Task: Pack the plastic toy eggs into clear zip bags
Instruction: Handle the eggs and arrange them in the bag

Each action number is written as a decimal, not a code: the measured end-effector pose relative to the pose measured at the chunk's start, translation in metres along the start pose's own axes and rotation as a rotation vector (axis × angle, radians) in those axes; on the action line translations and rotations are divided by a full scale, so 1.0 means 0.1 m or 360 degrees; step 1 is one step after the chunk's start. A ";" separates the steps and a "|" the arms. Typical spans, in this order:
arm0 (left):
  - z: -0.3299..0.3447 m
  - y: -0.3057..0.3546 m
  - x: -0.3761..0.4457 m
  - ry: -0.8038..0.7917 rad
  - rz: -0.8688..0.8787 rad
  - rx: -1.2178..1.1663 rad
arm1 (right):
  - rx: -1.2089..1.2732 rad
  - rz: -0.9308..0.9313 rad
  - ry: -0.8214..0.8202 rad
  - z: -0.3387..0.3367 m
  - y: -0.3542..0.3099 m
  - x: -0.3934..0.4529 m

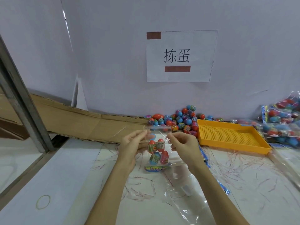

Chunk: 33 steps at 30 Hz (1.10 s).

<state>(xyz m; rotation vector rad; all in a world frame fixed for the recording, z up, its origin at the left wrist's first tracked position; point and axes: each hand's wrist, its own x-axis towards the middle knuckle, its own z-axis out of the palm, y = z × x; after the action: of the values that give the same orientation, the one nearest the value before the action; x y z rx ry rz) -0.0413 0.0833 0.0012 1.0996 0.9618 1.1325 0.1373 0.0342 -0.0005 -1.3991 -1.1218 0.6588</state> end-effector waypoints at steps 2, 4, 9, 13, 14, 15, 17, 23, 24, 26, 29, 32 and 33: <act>0.02 -0.01 -0.01 0.0023 0.0053 0.0092 | -0.0031 0.0000 0.0038 0.00 0.00 0.01; 0.03 -0.02 -0.02 0.0033 0.0099 0.0166 | -0.0146 -0.0025 0.0092 0.01 0.01 0.00; 0.07 -0.02 -0.03 0.0041 0.0173 0.0221 | -0.0303 -0.0148 0.0241 0.09 0.05 -0.04; 0.02 -0.02 -0.01 0.0051 0.0191 0.0225 | -0.0104 -0.0053 0.0240 0.08 0.06 -0.02; 0.02 -0.02 -0.01 0.0042 0.0189 0.0231 | -0.0074 -0.0028 0.0245 0.07 0.06 -0.01; 0.02 -0.02 -0.01 0.0034 0.0190 0.0236 | -0.0087 -0.0022 0.0256 0.06 0.06 0.00; 0.02 -0.03 -0.01 0.0033 0.0185 0.0241 | -0.0167 -0.0022 0.0276 0.06 0.07 0.01; 0.05 -0.04 -0.01 -0.0020 0.0212 0.0235 | -0.0687 -0.0548 0.0460 0.15 0.01 -0.07; 0.06 -0.04 -0.02 -0.0030 0.0237 0.0252 | -0.0751 -0.0678 0.0405 0.18 0.01 -0.09; 0.08 -0.05 -0.03 -0.0064 0.0289 0.0308 | -0.0807 -0.0822 0.0276 0.23 -0.01 -0.12; 0.08 -0.06 -0.03 -0.0125 0.0372 0.0439 | -0.0866 -0.0915 0.0216 0.28 -0.03 -0.16; 0.08 -0.07 -0.02 -0.0190 0.0551 0.0699 | -0.0910 -0.0940 0.0236 0.26 -0.02 -0.17; 0.08 -0.07 -0.02 -0.0210 0.0602 0.0784 | -0.0920 -0.0961 0.0246 0.24 -0.02 -0.16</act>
<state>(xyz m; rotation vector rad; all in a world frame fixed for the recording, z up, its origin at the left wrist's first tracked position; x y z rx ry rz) -0.0325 0.0794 -0.0043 1.7915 0.9787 1.1302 0.1096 0.0296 -0.0065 -1.4347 -1.5823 -0.2248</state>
